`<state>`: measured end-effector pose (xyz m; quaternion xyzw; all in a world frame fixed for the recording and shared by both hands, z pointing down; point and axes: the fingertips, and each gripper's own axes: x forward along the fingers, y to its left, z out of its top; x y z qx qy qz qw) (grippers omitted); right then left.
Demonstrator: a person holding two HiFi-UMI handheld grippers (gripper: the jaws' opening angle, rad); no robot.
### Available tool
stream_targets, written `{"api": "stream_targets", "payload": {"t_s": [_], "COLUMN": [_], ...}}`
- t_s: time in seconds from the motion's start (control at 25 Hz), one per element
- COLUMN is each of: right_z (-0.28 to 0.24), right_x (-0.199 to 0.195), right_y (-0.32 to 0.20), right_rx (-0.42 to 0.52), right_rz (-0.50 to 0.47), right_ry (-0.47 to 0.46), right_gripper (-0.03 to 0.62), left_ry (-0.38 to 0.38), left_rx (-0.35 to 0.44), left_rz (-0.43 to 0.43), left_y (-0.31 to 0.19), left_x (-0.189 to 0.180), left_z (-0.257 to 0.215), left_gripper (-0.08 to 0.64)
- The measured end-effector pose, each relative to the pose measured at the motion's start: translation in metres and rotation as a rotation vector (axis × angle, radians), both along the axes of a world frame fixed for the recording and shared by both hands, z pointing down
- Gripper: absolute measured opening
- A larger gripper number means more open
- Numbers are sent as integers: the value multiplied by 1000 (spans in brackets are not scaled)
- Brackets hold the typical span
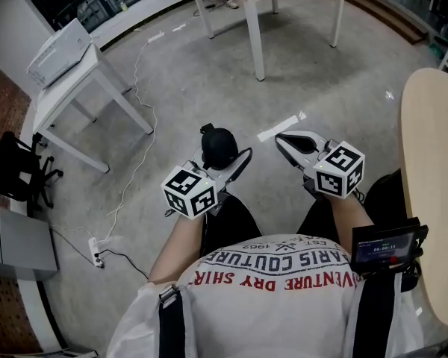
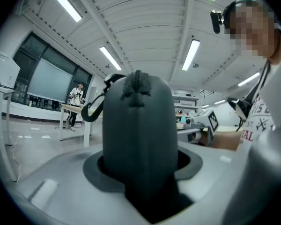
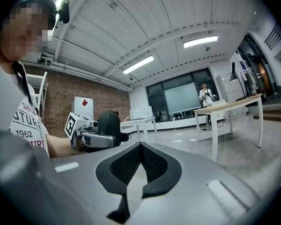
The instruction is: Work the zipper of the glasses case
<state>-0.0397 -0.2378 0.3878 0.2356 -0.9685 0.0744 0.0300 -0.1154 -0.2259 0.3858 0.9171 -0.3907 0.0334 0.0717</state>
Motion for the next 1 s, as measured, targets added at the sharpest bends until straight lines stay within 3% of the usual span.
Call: {"api": "stream_targets", "payload": {"t_s": [1.0], "right_z": [4], "right_x": [-7], "right_y": [2], "right_rx": [2], "right_rz": [-17], "right_ry": [25], "right_gripper": [-3], "left_ry": [-1], "left_rx": [-25], "left_rz": [17], "left_y": [-5], "left_x": [5], "left_z": [3], "left_gripper": [245]}}
